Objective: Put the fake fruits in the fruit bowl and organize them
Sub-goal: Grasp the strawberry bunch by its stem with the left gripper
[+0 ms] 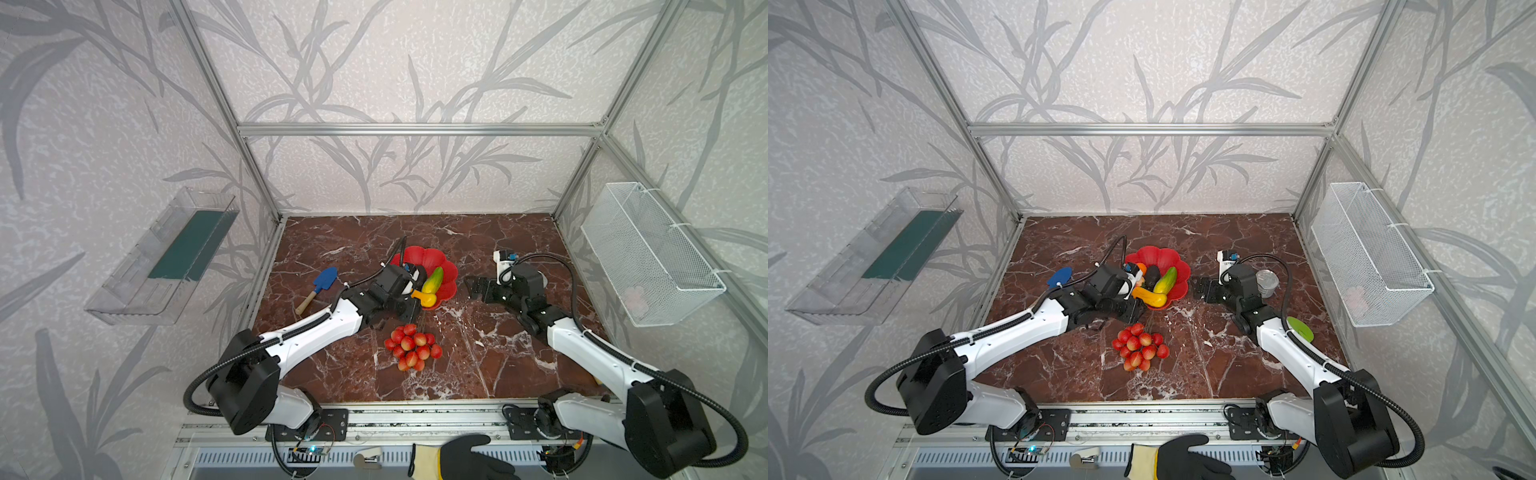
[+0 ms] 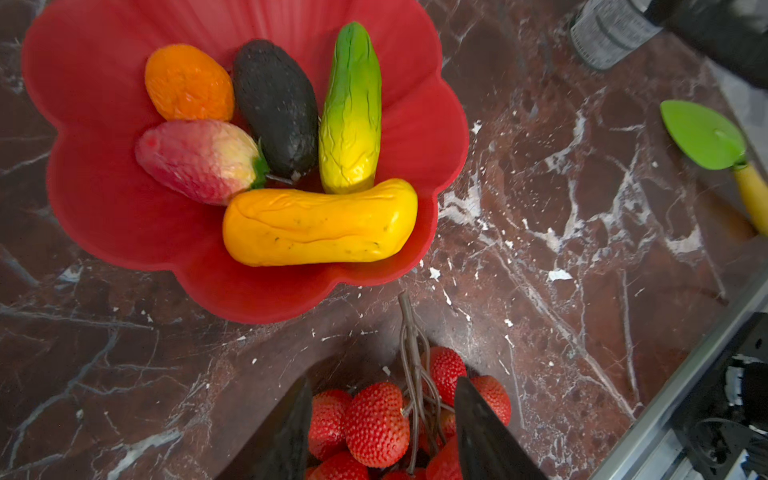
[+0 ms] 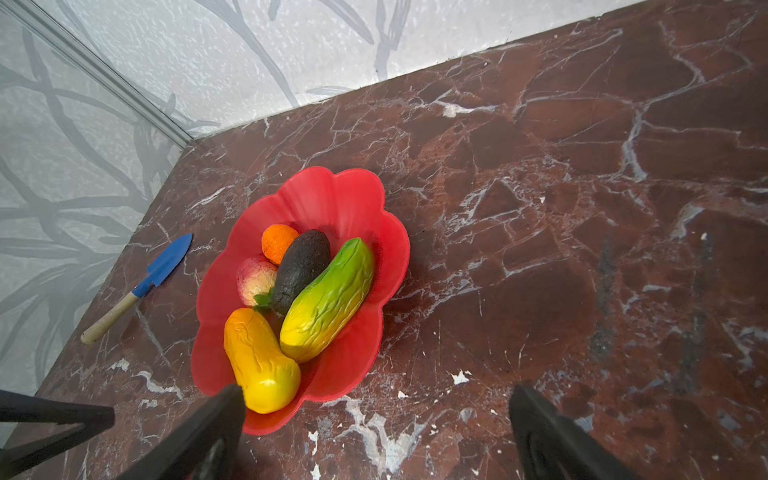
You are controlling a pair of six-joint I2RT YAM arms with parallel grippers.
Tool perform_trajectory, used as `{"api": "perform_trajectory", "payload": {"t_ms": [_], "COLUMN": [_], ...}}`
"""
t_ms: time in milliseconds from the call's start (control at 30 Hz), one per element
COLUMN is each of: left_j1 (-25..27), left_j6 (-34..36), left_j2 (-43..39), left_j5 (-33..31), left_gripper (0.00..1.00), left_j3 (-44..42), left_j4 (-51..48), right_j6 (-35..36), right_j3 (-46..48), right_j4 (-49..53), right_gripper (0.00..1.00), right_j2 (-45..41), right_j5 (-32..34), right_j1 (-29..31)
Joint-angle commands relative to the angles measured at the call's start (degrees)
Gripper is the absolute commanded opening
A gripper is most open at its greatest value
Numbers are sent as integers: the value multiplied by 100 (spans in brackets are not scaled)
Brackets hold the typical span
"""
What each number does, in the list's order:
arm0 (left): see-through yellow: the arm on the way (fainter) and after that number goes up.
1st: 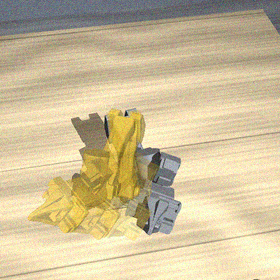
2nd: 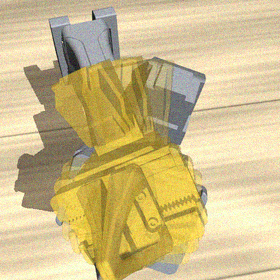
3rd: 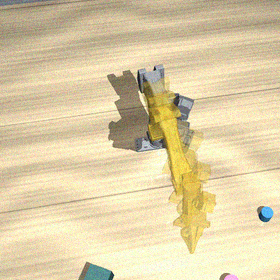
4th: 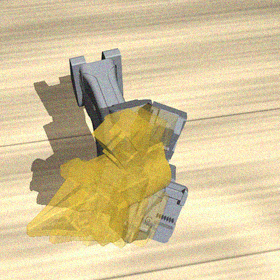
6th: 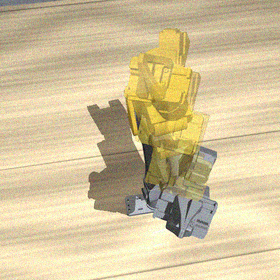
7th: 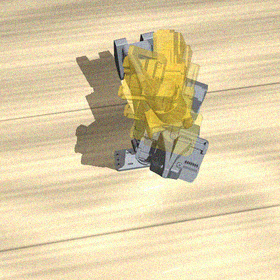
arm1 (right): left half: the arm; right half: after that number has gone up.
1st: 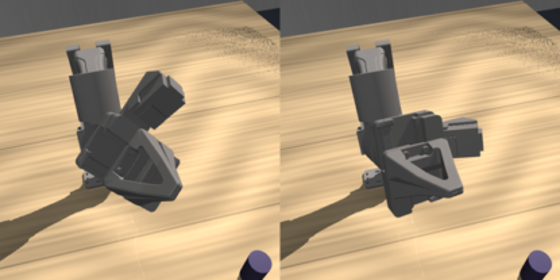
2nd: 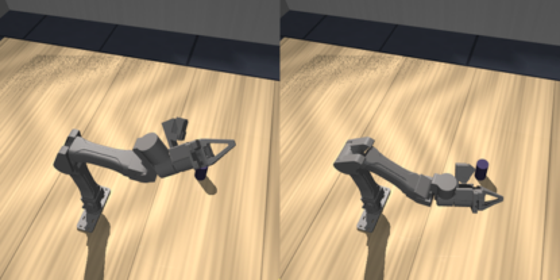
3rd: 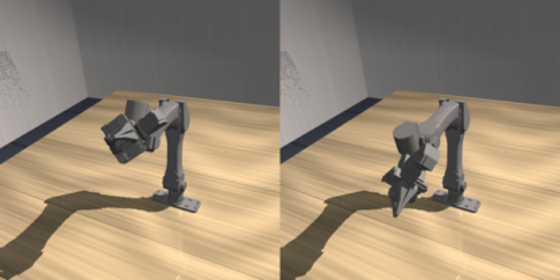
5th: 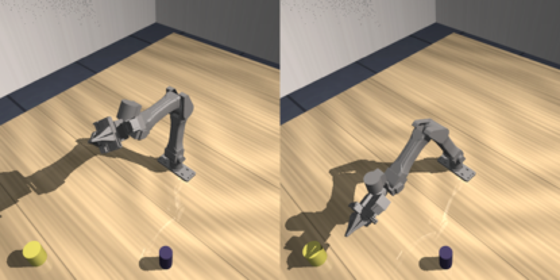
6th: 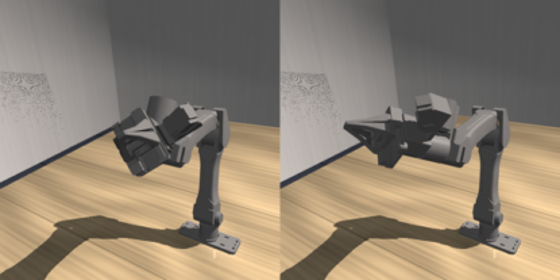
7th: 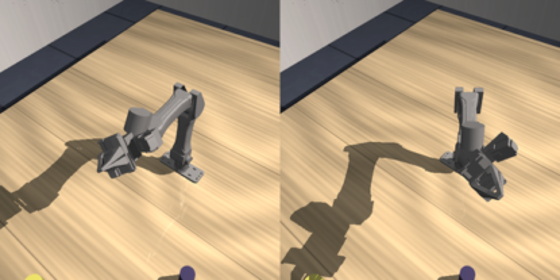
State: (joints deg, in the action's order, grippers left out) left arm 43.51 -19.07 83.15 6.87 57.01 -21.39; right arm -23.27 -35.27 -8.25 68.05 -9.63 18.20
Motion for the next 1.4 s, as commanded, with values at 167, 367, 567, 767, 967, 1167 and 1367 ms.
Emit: {"api": "perform_trajectory", "payload": {"t_ms": [167, 367, 567, 767, 967, 1167, 1367], "left_j1": [476, 588, 589, 589, 591, 590, 589], "left_j6": [149, 158, 106, 88, -8, -9, -60], "left_j2": [626, 1126, 1468, 1758, 1854, 1954, 1873], "left_j5": [-435, -682, -945, -805, -630, -601, -540], "left_gripper": [55, 55, 55, 53, 43, 30, 13], "left_j3": [602, 979, 1165, 1347, 1332, 1347, 1297], "left_j4": [-644, -1067, -1146, -1092, -1001, -1025, -1024], "right_j6": [-92, -83, -55, -31, 15, -8, -3], "right_j3": [19, 59, 99, 142, 168, 196, 213], "right_j4": [43, 51, 59, 35, 34, -1, -40], "right_gripper": [99, 99, 99, 99, 99, 99, 99], "right_j2": [-65, -89, -117, -132, -134, -117, -91], "right_j5": [22, 38, 22, 22, -4, -30, -24], "right_j1": [-16, -31, -59, -97, -145, -172, -185]}}
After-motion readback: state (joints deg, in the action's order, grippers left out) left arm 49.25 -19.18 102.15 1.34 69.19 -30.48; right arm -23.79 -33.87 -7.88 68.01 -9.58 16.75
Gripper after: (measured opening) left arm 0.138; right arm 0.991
